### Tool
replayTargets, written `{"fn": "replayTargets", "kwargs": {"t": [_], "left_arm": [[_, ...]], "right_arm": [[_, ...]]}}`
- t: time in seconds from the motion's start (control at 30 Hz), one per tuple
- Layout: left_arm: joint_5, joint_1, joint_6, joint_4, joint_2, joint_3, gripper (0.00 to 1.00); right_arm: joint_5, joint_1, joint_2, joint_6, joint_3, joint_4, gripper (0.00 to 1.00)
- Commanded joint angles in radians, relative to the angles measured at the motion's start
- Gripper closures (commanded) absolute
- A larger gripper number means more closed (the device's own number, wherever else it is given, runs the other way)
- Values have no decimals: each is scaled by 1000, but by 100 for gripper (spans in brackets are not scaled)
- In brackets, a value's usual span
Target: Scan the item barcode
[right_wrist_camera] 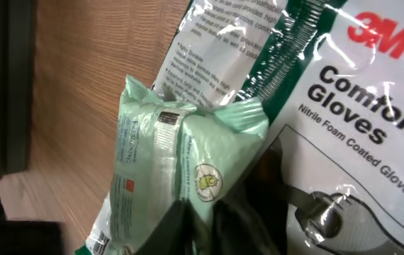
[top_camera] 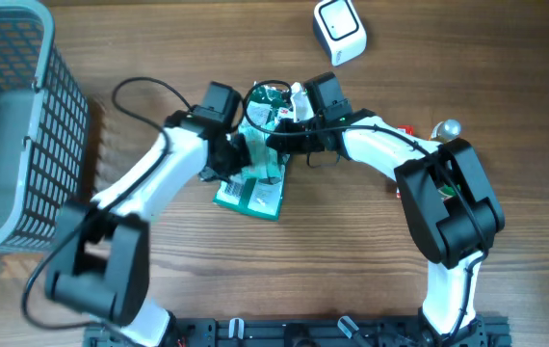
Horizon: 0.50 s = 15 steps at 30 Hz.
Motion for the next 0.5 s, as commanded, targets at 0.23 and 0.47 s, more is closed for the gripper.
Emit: {"fn": "replayTargets", "kwargs": {"t": [0.23,0.47], "left_arm": [[74,36,28,58,-121,11,96],[290,76,137,187,-60,11,96]], "right_arm": [[-47,-41,-198,1,21,-113,67],[-206,-42,-201,-6,-4,-240,96]]}}
